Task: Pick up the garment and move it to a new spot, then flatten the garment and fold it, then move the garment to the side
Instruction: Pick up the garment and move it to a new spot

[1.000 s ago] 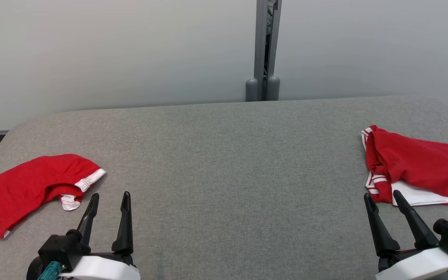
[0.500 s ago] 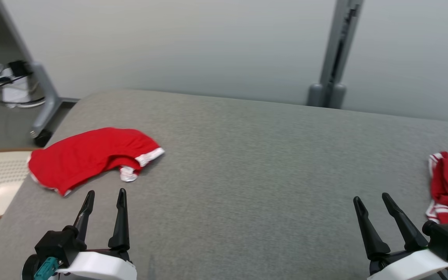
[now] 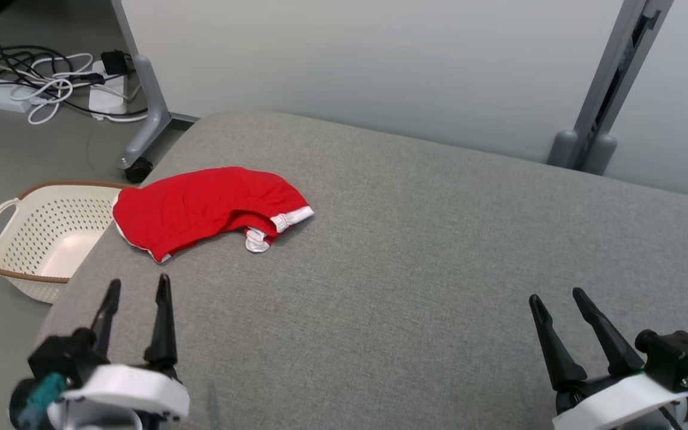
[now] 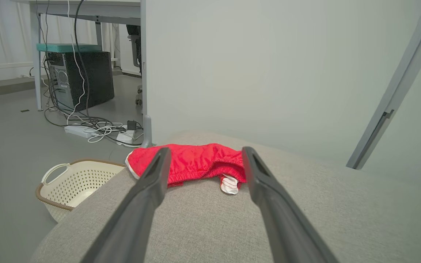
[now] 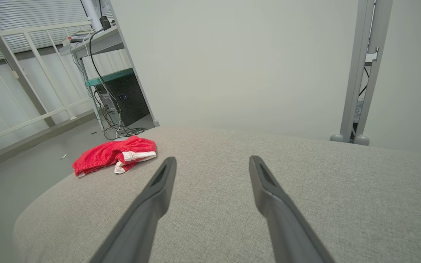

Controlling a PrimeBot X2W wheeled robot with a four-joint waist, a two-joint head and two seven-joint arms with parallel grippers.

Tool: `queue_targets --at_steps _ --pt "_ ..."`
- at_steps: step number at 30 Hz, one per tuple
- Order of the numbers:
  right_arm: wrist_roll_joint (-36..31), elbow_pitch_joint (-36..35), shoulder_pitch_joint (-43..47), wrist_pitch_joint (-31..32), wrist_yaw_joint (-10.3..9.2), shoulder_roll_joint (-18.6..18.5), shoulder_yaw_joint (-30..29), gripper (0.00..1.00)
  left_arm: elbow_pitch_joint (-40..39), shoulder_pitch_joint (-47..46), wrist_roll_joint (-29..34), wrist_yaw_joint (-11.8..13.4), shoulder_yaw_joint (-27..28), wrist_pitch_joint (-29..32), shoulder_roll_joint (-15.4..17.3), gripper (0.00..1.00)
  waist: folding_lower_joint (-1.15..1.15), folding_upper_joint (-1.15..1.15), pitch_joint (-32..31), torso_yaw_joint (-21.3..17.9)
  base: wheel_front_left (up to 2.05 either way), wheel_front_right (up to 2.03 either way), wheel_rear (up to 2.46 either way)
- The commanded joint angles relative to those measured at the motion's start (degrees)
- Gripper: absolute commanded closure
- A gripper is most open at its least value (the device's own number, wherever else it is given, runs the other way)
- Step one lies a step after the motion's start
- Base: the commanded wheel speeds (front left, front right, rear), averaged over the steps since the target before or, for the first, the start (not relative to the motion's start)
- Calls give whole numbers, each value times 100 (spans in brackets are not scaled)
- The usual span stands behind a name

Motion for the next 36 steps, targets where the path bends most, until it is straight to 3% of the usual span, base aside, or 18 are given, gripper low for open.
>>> queue_targets --at_steps 1,5,11,18,23,29,36 --pt "14 -26 -99 -27 1 -60 4 0 0 -187 -44 32 53 70 66 0 0 0 89 -46 0 0 0" --pt "-19 -95 -277 48 1 -134 76 0 75 -684 -180 44 236 604 320 0 0 0 382 -192 0 0 0" --pt "-105 -211 -687 155 1 -261 113 0 716 -1741 -653 -207 609 1423 762 0 0 0 986 -511 0 0 0" --pt "-190 -313 -1288 237 1 -340 214 0 2006 -2999 -1134 -690 976 1691 1128 0 0 0 1809 -1011 0 0 0" --pt "-238 -301 -1643 229 1 -329 318 0 3173 -3702 -1246 -904 982 2020 1336 0 0 0 2254 -1356 0 0 0" --pt "-269 -239 -1846 165 1 -283 394 0 4534 -4149 -1340 -870 1058 2292 1579 0 0 0 2563 -1733 0 0 0" --pt "-287 -211 -1808 109 1 -297 331 0 5440 -4223 -1357 -954 906 2951 1645 0 0 0 2683 -1928 0 0 0"
